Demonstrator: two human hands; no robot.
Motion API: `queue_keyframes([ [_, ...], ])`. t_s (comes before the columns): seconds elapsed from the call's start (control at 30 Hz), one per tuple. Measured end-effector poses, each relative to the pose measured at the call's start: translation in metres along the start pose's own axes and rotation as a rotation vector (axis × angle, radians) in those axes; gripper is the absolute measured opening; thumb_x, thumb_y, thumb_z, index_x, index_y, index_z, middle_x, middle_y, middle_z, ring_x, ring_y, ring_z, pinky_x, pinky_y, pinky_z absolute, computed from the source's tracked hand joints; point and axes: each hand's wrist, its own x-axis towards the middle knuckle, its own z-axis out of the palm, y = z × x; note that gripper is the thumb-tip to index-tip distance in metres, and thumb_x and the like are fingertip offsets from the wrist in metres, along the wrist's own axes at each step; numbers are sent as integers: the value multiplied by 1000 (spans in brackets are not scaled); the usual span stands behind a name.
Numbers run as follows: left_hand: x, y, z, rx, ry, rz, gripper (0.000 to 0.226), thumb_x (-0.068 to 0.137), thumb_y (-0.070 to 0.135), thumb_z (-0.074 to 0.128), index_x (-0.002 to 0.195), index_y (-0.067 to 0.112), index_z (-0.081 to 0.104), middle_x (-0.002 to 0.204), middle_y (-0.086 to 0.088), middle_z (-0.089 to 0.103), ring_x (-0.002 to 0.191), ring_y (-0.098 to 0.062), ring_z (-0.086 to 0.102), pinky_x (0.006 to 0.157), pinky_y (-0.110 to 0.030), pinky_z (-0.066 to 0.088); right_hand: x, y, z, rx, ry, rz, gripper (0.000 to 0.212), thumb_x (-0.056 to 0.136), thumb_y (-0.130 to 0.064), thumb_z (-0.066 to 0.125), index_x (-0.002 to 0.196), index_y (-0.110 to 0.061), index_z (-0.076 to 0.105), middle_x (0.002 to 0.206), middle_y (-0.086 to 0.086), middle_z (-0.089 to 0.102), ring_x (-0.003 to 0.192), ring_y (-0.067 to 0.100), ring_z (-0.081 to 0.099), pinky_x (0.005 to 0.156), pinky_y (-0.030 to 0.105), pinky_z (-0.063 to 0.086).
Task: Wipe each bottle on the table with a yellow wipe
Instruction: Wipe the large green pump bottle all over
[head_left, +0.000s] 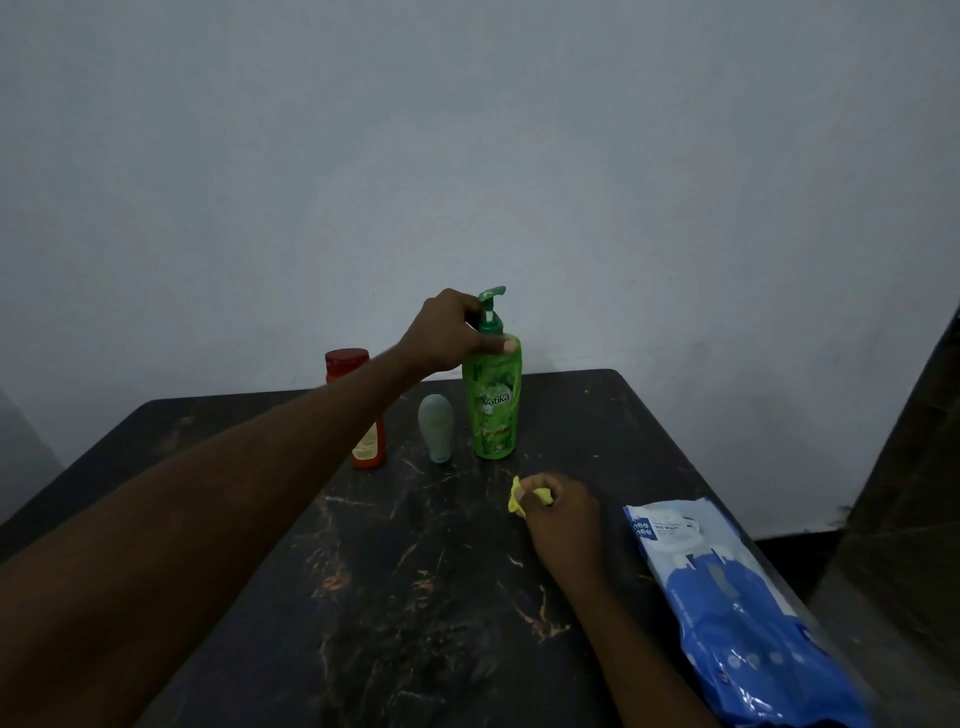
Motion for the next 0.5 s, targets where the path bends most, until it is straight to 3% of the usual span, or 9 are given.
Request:
queue_keyframes([
  [0.2,-50,-5,-8,-51,164,-63,47,71,43,90,91,2,75,89,-14,75,80,-22,70,75,-44,58,-9,2,-7,-15,-45,34,8,84,-14,74,78,-19,76,71,-10,72,69,-5,65,61,6,44],
  [0.33,-97,-17,-13,-239,250,-146,42,69,41,92,90,10,74,88,-2,76,84,-17,74,78,-46,63,-28,2,-20,97,-77,152,8,86,-13,73,80,-18,76,72,-3,75,70,11,73,67,27,58],
  [0.5,-161,-31,-16,-433,329,-278,35,72,32,92,92,9,73,90,-6,78,85,-22,76,78,-49,64,-64,-2,-36,278,-34,233,7,90,-9,70,84,-12,73,75,8,76,71,26,75,69,40,62],
])
